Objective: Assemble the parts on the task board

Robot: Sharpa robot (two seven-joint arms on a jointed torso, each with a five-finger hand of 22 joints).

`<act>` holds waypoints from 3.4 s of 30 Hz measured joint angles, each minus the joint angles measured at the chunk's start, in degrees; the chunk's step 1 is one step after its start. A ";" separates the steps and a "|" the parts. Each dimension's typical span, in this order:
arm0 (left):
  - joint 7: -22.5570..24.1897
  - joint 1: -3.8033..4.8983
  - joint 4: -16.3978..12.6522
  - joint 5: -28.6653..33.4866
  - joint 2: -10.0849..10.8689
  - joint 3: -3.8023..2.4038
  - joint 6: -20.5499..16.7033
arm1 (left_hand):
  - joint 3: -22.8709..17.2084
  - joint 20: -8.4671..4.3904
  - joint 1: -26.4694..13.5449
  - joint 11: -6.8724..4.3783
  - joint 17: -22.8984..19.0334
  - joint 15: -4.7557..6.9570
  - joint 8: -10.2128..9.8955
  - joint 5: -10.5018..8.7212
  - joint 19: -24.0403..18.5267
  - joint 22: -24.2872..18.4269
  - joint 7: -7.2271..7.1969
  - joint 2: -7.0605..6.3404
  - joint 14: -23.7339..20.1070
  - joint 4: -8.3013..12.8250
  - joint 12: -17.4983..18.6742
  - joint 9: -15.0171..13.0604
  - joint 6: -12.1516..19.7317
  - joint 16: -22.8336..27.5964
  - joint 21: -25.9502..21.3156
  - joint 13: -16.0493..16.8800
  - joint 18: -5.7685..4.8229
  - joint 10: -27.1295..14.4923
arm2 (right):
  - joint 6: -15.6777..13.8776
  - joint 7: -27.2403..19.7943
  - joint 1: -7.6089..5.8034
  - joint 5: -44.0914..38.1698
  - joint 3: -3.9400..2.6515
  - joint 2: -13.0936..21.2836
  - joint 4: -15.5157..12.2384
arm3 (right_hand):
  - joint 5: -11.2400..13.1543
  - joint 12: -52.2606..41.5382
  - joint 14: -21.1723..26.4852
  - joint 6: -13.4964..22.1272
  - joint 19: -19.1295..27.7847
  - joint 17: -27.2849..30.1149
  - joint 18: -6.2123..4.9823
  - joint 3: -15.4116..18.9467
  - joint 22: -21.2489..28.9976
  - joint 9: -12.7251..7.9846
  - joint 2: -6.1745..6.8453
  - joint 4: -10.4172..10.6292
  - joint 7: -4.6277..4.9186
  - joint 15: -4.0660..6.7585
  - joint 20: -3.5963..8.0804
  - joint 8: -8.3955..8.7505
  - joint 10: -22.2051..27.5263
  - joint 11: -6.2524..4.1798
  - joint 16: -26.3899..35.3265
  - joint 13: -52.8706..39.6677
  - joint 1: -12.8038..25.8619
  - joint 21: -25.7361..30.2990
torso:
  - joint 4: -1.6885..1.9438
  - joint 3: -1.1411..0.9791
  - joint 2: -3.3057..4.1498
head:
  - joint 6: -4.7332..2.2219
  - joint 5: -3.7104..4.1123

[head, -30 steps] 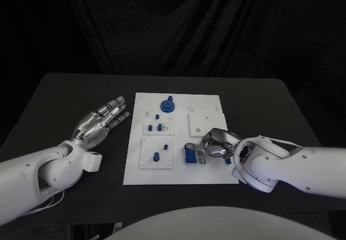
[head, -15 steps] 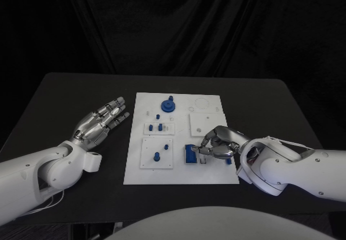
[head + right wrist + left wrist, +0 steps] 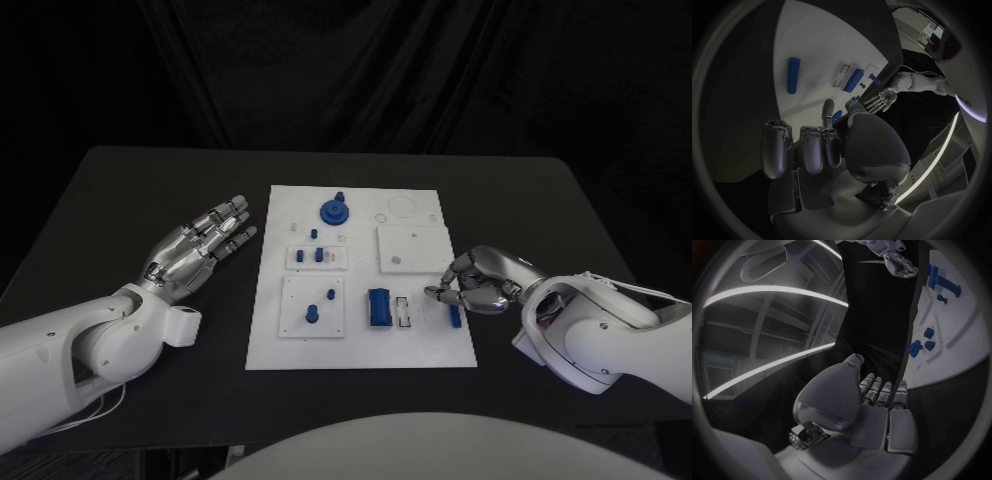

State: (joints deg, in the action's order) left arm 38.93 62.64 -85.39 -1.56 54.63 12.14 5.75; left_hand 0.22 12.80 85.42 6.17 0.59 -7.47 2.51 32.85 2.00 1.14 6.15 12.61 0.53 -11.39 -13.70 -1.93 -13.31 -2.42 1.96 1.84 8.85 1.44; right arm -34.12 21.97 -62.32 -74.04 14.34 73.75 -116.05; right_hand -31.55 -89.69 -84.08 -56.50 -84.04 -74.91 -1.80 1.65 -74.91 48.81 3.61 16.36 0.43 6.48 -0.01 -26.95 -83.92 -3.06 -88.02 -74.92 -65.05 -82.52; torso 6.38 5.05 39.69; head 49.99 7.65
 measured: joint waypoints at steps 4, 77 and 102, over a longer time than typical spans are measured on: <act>0.00 0.00 -0.05 0.00 0.01 0.00 -0.10 | -0.02 0.00 0.00 0.00 0.05 0.00 0.00 0.00 0.00 0.00 0.00 0.00 0.00 0.02 0.00 0.00 0.00 0.00 0.00 0.00 0.00 0.00 | 0.20 2.23 0.00 -1.17 0.02 1.95 0.08 | -0.63 0.00 0.00 0.00 0.00 0.00 0.00 0.16 0.00 -0.27 -0.06 0.16 0.00 0.00 0.00 0.05 0.00 0.00 0.00 0.00 -0.06 0.00 | 0.07 0.03 -0.01 | 0.00 0.41; 0.00 -0.04 0.45 0.01 -0.65 0.00 -0.24 | -1.21 0.41 0.00 0.62 0.20 -0.63 -0.01 0.22 0.00 0.07 0.20 0.00 0.21 0.25 -0.87 0.00 -0.20 -0.66 0.22 0.07 0.00 0.21 | 4.20 7.67 3.48 -0.63 -0.32 -4.42 2.91 | -8.71 0.00 0.10 -1.64 0.20 0.00 0.00 -6.22 0.01 -3.32 2.10 0.18 2.06 -1.14 -0.62 8.51 0.10 1.14 -0.51 0.00 -14.12 -1.51 | 0.01 -0.04 -0.03 | 0.00 0.64; -0.06 -0.17 0.66 0.01 -1.00 0.00 -0.13 | -1.44 0.63 0.00 0.82 0.19 -0.83 -0.01 0.44 0.22 0.06 0.20 0.00 0.42 0.49 -0.87 0.01 -0.20 -0.89 0.22 0.06 0.00 0.41 | -1.98 -3.29 3.80 21.05 -0.07 -6.99 1.23 | -7.67 0.00 0.10 -1.76 0.20 0.00 0.00 -15.06 0.01 -12.70 3.57 -4.45 1.95 -1.14 -0.62 8.09 0.11 1.13 -0.53 0.01 -9.18 -1.51 | 0.10 -0.01 0.02 | 0.00 0.60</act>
State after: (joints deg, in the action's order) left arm 38.87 62.47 -84.73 -1.55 53.62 12.14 5.62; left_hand -1.23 13.42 85.41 6.99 0.78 -8.31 2.49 33.29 2.21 1.20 6.35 12.61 0.95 -10.90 -14.57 -1.92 -13.51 -3.31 2.17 1.90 8.85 1.86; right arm -36.11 18.68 -58.52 -52.99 14.27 66.77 -114.82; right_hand -39.21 -89.69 -83.97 -58.26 -83.85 -74.91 -1.79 -13.40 -74.90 36.11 7.17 11.91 2.38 5.35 -0.62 -18.86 -83.81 -1.93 -88.56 -74.90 -74.23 -84.03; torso 6.49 5.04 39.71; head 49.99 8.25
